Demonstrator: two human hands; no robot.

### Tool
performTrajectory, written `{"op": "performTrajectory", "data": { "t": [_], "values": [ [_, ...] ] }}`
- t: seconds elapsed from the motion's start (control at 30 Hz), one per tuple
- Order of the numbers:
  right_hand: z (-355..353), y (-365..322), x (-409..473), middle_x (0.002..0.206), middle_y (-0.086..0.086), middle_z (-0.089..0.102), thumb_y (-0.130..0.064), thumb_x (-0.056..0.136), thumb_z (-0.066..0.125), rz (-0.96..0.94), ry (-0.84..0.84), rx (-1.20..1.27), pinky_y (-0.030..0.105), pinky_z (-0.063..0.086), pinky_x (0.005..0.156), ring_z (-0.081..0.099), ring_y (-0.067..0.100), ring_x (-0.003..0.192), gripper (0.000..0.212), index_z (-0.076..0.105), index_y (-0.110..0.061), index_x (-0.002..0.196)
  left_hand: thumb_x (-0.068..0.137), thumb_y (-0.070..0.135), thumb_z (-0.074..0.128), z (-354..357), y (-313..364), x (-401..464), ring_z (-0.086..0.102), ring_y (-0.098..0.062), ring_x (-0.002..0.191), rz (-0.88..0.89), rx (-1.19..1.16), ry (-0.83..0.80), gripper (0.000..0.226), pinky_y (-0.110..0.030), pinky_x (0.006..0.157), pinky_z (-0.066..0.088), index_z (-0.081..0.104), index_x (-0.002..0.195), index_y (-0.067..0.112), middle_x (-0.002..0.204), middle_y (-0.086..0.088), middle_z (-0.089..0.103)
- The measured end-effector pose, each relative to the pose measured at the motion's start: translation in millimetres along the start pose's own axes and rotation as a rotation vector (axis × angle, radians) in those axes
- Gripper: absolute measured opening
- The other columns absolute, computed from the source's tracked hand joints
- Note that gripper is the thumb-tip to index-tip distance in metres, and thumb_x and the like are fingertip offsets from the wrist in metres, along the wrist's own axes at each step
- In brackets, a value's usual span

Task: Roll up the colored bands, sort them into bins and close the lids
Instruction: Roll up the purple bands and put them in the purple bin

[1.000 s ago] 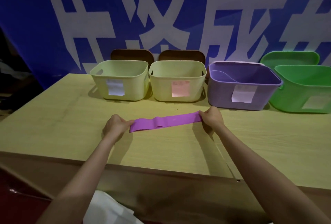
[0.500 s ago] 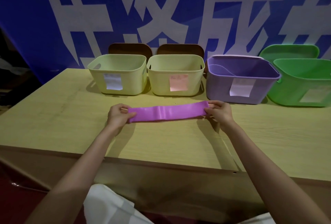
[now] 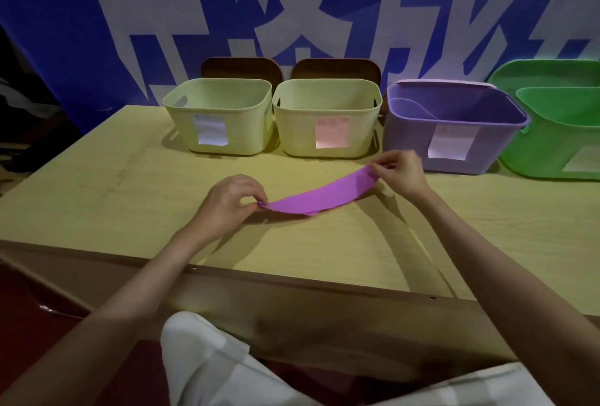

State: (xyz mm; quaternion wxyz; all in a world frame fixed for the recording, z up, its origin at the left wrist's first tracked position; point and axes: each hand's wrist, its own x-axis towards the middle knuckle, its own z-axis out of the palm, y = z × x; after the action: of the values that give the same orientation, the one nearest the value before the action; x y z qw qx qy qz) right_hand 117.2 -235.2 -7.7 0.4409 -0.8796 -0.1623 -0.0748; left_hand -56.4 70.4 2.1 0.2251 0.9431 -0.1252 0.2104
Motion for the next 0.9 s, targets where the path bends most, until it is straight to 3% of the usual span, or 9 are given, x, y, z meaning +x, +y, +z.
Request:
{"op": "performTrajectory", "data": {
  "t": [0.1,0.2,0.3,0.43,0.57,0.7,0.83,0.9],
  "values": [
    [12,1,7,0.088,0.011,0.07,0.011,0.071,0.056,-0.138,-0.056,-0.192,0.032,0.048,0.075,0.063,0.025,0.083,0.024,0.074,-0.004,0.08,0.075,0.007,0.079,9,25,-5,0.059,-0.004,0.079,0.089,-0.037,-0.165,0.014,-0.033,0.075,0.051,0.075,0.085,0.017,0.083,0.008,0.069],
    [17,-1,14,0.083,0.015,0.061,0.015,0.067,0.051,-0.236,-0.043,-0.307,0.035,0.039,0.063,0.057,0.034,0.078,0.022,0.061,-0.005,0.07,0.08,0.011,0.075,20,50,-4,0.059,-0.005,0.079,0.164,-0.157,-0.257,0.013,-0.03,0.07,0.051,0.076,0.092,0.017,0.086,0.006,0.066],
    [17,-2,19,0.084,0.019,0.053,0.014,0.073,0.053,-0.301,-0.023,-0.384,0.033,0.028,0.059,0.05,0.034,0.072,0.017,0.052,-0.003,0.075,0.084,0.016,0.072,33,70,0,0.057,-0.007,0.082,0.216,-0.209,-0.302,0.014,-0.031,0.07,0.05,0.075,0.097,0.019,0.088,0.006,0.064],
    [20,5,22,0.089,0.018,0.051,0.005,0.078,0.059,-0.356,-0.085,-0.499,0.04,0.038,0.057,0.05,0.036,0.074,0.011,0.05,0.0,0.082,0.087,0.017,0.068,50,92,5,0.054,-0.009,0.087,0.262,-0.229,-0.358,0.018,-0.026,0.073,0.046,0.073,0.104,0.017,0.091,0.003,0.062],
    [22,13,22,0.099,0.013,0.058,0.002,0.077,0.057,-0.392,-0.211,-0.628,0.04,0.046,0.062,0.055,0.035,0.083,0.008,0.055,-0.006,0.08,0.089,0.016,0.065,66,106,3,0.054,-0.009,0.089,0.274,-0.224,-0.42,0.021,-0.03,0.076,0.047,0.071,0.109,0.014,0.094,0.001,0.06],
    [25,16,25,0.087,0.01,0.061,0.009,0.071,0.053,-0.39,-0.308,-0.647,0.033,0.036,0.07,0.056,0.033,0.086,0.019,0.057,-0.009,0.073,0.09,0.016,0.064,73,111,0,0.051,-0.009,0.089,0.267,-0.241,-0.438,0.021,-0.032,0.076,0.046,0.07,0.11,0.013,0.095,0.002,0.058],
    [15,14,16,0.105,0.015,0.065,0.008,0.079,0.053,-0.323,-0.297,-0.503,0.042,0.047,0.085,0.059,0.035,0.1,0.021,0.066,-0.003,0.093,0.09,0.016,0.063,77,105,-2,0.05,-0.008,0.092,0.225,-0.239,-0.449,0.024,-0.03,0.08,0.045,0.069,0.114,0.015,0.098,0.003,0.058],
    [7,12,2,0.116,0.016,0.063,0.006,0.083,0.052,-0.273,-0.268,-0.442,0.041,0.046,0.093,0.056,0.034,0.111,0.025,0.067,-0.002,0.101,0.089,0.016,0.064,79,102,-5,0.05,-0.008,0.094,0.212,-0.259,-0.464,0.026,-0.027,0.081,0.043,0.067,0.116,0.016,0.099,0.003,0.059]
  ]
}}
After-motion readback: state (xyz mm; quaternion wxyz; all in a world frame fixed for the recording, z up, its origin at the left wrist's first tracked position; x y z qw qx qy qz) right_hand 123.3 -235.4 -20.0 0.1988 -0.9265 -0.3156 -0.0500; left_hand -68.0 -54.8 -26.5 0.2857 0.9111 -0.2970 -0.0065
